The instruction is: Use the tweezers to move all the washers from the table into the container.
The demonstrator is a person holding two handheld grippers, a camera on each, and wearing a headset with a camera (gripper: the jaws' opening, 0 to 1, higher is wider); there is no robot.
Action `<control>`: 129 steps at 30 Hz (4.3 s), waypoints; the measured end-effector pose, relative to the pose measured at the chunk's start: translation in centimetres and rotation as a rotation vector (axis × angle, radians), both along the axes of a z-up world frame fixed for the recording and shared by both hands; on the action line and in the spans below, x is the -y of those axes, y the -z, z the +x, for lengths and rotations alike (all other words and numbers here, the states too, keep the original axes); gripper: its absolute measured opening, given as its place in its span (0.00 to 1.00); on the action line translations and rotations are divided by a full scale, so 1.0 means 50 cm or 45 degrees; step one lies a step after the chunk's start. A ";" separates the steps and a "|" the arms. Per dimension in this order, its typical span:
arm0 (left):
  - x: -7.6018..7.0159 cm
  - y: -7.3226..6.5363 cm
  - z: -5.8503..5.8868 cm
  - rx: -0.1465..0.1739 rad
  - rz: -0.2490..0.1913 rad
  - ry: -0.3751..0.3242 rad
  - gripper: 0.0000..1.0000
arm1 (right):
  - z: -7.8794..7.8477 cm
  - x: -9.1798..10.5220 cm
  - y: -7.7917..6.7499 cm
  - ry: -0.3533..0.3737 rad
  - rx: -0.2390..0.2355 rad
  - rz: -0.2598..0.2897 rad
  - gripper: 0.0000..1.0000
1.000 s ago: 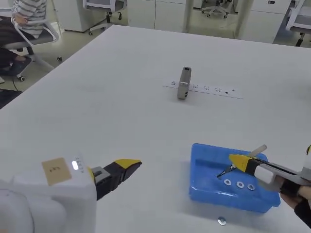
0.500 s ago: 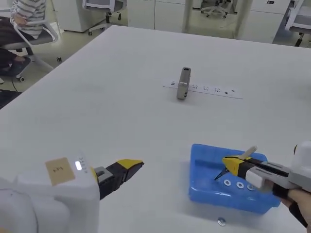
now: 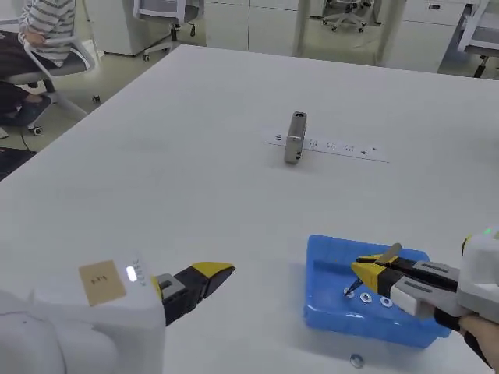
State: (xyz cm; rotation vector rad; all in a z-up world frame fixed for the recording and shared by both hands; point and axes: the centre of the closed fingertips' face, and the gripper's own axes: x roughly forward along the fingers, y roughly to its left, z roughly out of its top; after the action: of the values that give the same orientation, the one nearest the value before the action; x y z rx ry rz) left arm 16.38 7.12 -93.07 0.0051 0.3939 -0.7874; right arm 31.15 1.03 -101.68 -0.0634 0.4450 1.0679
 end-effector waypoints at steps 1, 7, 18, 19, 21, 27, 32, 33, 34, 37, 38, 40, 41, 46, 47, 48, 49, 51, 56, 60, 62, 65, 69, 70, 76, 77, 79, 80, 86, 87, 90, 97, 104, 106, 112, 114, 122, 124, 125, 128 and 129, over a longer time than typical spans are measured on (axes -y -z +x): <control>0.001 -0.001 0.000 0.001 -0.002 0.000 0.94 | -0.001 -0.001 0.000 -0.007 0.001 0.000 0.03; 0.001 -0.001 0.000 -0.001 0.006 0.006 0.94 | 0.000 -0.003 -0.006 -0.014 0.019 0.006 0.03; 0.003 -0.001 -0.001 0.000 0.003 0.007 0.94 | -0.030 0.003 -0.051 -0.024 0.075 0.049 0.03; 0.003 -0.001 -0.001 0.000 0.003 0.007 0.94 | -0.033 0.005 -0.057 -0.022 0.081 0.057 0.03; 0.004 -0.002 -0.001 0.001 0.002 0.007 0.94 | -0.042 0.008 -0.068 -0.020 0.090 0.071 0.03; 0.003 -0.003 -0.002 0.005 0.000 0.006 0.94 | -0.079 0.013 -0.103 -0.045 0.102 0.133 0.03; 0.006 -0.003 -0.003 0.005 -0.004 0.013 0.94 | -0.127 0.006 -0.123 -0.134 0.047 0.206 0.03; 0.008 -0.003 -0.003 0.006 -0.005 0.015 0.94 | -0.134 0.005 -0.121 -0.141 0.028 0.211 0.03; 0.008 -0.003 -0.004 0.006 -0.005 0.016 0.94 | -0.138 0.005 -0.119 -0.145 0.029 0.206 0.03; 0.010 -0.004 -0.003 0.009 -0.007 0.020 0.94 | -0.161 0.008 -0.089 -0.191 -0.013 0.138 0.03; 0.011 -0.004 -0.003 0.009 -0.009 0.019 0.94 | -0.165 0.009 -0.082 -0.197 -0.028 0.126 0.03; 0.011 -0.005 -0.003 0.010 -0.012 0.020 0.94 | -0.169 0.012 -0.066 -0.192 -0.064 0.107 0.03; 0.011 -0.005 -0.003 0.010 -0.010 0.020 0.94 | -0.167 0.016 -0.056 -0.182 -0.069 0.086 0.03; 0.011 -0.006 -0.002 0.013 -0.011 0.021 0.94 | -0.164 0.024 -0.029 -0.163 -0.098 0.031 0.03; 0.011 -0.005 -0.002 0.012 -0.011 0.019 0.94 | -0.164 0.025 -0.026 -0.158 -0.107 0.035 0.03; 0.010 -0.005 -0.002 0.011 -0.011 0.018 0.94 | -0.164 0.025 -0.024 -0.157 -0.108 0.035 0.03; 0.010 -0.005 -0.002 0.012 -0.010 0.017 0.94 | -0.163 0.025 -0.021 -0.154 -0.111 0.031 0.03; 0.009 -0.004 -0.003 0.010 -0.010 0.016 0.94 | -0.163 0.027 -0.011 -0.155 -0.118 0.012 0.03; 0.008 -0.001 -0.005 0.006 -0.003 0.016 0.94 | -0.166 0.027 0.008 -0.169 -0.114 -0.034 0.03; 0.007 -0.002 -0.005 0.006 -0.005 0.012 0.94 | -0.168 0.025 0.014 -0.183 -0.102 -0.060 0.03; 0.007 -0.002 -0.005 0.006 -0.003 0.013 0.94 | -0.167 0.024 0.015 -0.184 -0.102 -0.058 0.03; 0.007 -0.001 -0.005 0.005 -0.003 0.013 0.94 | -0.166 0.023 0.020 -0.193 -0.083 -0.087 0.03; 0.008 -0.001 -0.006 0.004 -0.002 0.014 0.94 | -0.179 0.013 0.023 -0.244 -0.054 -0.121 0.04; 0.008 0.000 -0.006 0.003 -0.002 0.014 0.94 | -0.180 0.012 0.022 -0.259 -0.029 -0.135 0.03; 0.012 0.000 -0.007 0.003 -0.003 0.020 0.94 | -0.197 -0.003 0.025 -0.320 0.036 -0.180 0.03; 0.012 0.000 -0.007 0.003 -0.002 0.021 0.94 | -0.195 -0.004 0.025 -0.311 0.039 -0.178 0.03; 0.014 -0.001 -0.006 0.006 -0.006 0.020 0.94 | -0.187 -0.004 0.025 -0.286 0.062 -0.183 0.03; 0.014 -0.002 -0.006 0.005 -0.009 0.020 0.94 | -0.188 -0.005 0.025 -0.284 0.053 -0.175 0.02; 0.016 -0.002 -0.007 0.007 -0.003 0.027 0.94 | -0.163 -0.002 0.024 -0.115 -0.045 -0.109 0.02; 0.015 -0.003 -0.007 0.007 -0.003 0.027 0.94 | -0.158 0.004 0.024 -0.095 -0.047 -0.119 0.02; 0.014 -0.004 -0.008 0.009 -0.002 0.025 0.94 | -0.161 0.001 0.004 -0.084 -0.096 -0.023 0.02; 0.016 -0.002 -0.009 0.005 -0.002 0.030 0.94 | -0.172 -0.012 -0.057 -0.151 0.007 -0.067 0.02; 0.022 -0.005 -0.010 0.012 -0.010 0.039 0.93 | -0.167 -0.038 -0.130 -0.207 0.135 -0.169 0.02; 0.023 -0.006 -0.010 0.013 -0.013 0.041 0.93 | -0.163 -0.044 -0.142 -0.217 0.142 -0.172 0.02; 0.017 -0.008 -0.011 0.016 -0.015 0.033 0.93 | -0.132 -0.044 -0.141 -0.212 0.156 -0.224 0.02; 0.016 -0.008 -0.012 0.015 -0.018 0.031 0.94 | -0.119 -0.044 -0.140 -0.156 0.082 -0.148 0.02; 0.008 -0.006 -0.015 0.014 -0.020 0.013 0.94 | -0.047 -0.024 -0.130 0.072 -0.131 0.099 0.02; 0.005 -0.005 -0.015 0.012 -0.017 0.006 0.93 | -0.041 -0.020 -0.120 0.082 -0.136 0.091 0.02; 0.003 -0.004 -0.015 0.011 -0.016 0.004 0.93 | -0.038 -0.018 -0.116 0.088 -0.141 0.092 0.02; -0.001 -0.004 -0.015 0.010 -0.018 -0.003 0.93 | -0.033 -0.018 -0.106 0.097 -0.157 0.103 0.02; -0.003 -0.004 -0.015 0.009 -0.016 -0.006 0.93 | -0.032 -0.018 -0.105 0.098 -0.158 0.104 0.02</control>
State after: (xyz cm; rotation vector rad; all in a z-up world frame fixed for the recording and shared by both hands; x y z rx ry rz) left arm 15.65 7.27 -92.89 -0.0049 0.3822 -0.7853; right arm 29.53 1.94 -96.41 0.0918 0.5112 1.0167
